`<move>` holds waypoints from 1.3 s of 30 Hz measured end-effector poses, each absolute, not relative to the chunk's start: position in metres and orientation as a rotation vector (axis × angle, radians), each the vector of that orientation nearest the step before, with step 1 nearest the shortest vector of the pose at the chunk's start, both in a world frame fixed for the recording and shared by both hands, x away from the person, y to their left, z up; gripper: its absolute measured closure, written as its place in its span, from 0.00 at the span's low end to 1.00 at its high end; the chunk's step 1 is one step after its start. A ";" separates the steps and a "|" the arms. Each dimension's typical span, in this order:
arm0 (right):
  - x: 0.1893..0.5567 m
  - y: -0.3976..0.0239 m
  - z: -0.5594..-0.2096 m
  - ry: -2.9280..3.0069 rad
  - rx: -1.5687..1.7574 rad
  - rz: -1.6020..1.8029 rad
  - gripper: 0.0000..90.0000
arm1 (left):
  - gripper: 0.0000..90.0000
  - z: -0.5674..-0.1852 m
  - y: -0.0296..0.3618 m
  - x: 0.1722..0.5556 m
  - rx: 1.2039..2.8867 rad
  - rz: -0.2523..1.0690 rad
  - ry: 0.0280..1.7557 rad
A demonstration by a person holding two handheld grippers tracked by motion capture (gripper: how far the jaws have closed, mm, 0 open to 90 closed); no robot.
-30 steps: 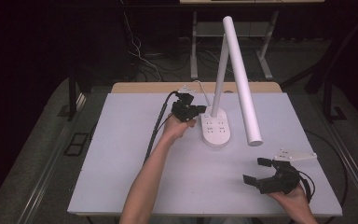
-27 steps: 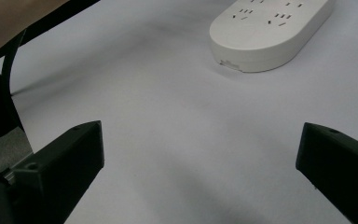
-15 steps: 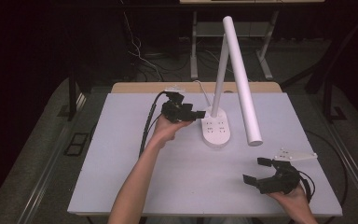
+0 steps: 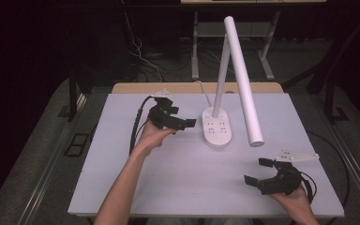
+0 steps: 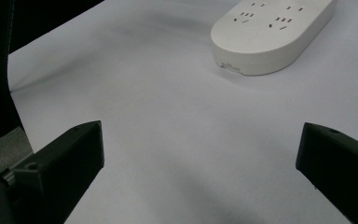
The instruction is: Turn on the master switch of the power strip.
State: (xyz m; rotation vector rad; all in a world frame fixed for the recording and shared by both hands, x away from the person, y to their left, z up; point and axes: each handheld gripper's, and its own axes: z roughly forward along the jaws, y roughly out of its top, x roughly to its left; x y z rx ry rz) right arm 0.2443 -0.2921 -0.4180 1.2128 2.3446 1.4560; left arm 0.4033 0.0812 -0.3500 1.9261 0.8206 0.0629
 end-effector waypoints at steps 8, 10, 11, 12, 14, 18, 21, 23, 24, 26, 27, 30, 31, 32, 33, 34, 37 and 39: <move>0.244 -0.292 -0.418 2.344 1.211 1.454 0.00 | 0.00 -0.350 0.100 0.383 1.948 0.077 0.813; 0.244 -0.291 -0.418 2.343 1.210 1.455 0.00 | 0.00 -0.351 0.104 0.377 1.946 0.087 0.813; 0.244 -0.291 -0.417 2.343 1.216 1.457 0.00 | 0.00 -0.352 0.106 0.374 1.943 0.091 0.817; 0.244 -0.291 -0.417 2.342 1.217 1.456 0.00 | 0.00 -0.353 0.108 0.370 1.938 0.090 0.817; 0.244 -0.291 -0.417 2.342 1.215 1.456 0.00 | 0.00 -0.354 0.113 0.364 1.932 0.085 0.818; 0.243 -0.291 -0.416 2.341 1.211 1.456 0.00 | 0.00 -0.360 0.122 0.352 1.922 0.094 0.821; 0.243 -0.291 -0.417 2.339 1.216 1.455 0.00 | 0.00 -0.364 0.128 0.344 1.912 0.096 0.824; 0.243 -0.291 -0.417 2.336 1.220 1.456 0.00 | 0.00 -0.367 0.131 0.339 1.906 0.101 0.829; 0.243 -0.291 -0.417 2.335 1.220 1.457 0.00 | 0.00 -0.368 0.132 0.336 1.902 0.101 0.828; 0.243 -0.291 -0.417 2.336 1.215 1.456 0.00 | 0.00 -0.371 0.135 0.331 1.892 0.111 0.830; 0.243 -0.291 -0.417 2.337 1.216 1.456 0.00 | 0.00 -0.373 0.136 0.328 1.885 0.112 0.835; 0.243 -0.291 -0.417 2.339 1.217 1.454 0.00 | 0.00 -0.380 0.140 0.320 1.872 0.116 0.837; 0.243 -0.291 -0.417 2.340 1.217 1.454 0.00 | 0.00 -0.382 0.141 0.317 1.869 0.116 0.842; 0.243 -0.291 -0.417 2.340 1.215 1.455 0.00 | 0.00 -0.385 0.143 0.315 1.867 0.117 0.841; 0.243 -0.291 -0.417 2.341 1.212 1.456 0.00 | 0.00 -0.387 0.144 0.312 1.863 0.117 0.841; 0.243 -0.291 -0.417 2.342 1.215 1.457 0.00 | 0.00 -0.389 0.146 0.309 1.857 0.115 0.843; 0.243 -0.291 -0.417 2.346 1.218 1.458 0.00 | 0.00 -0.396 0.155 0.300 1.833 0.107 0.853; 0.243 -0.291 -0.418 2.345 1.211 1.459 0.00 | 0.00 -0.400 0.159 0.294 1.847 0.114 0.859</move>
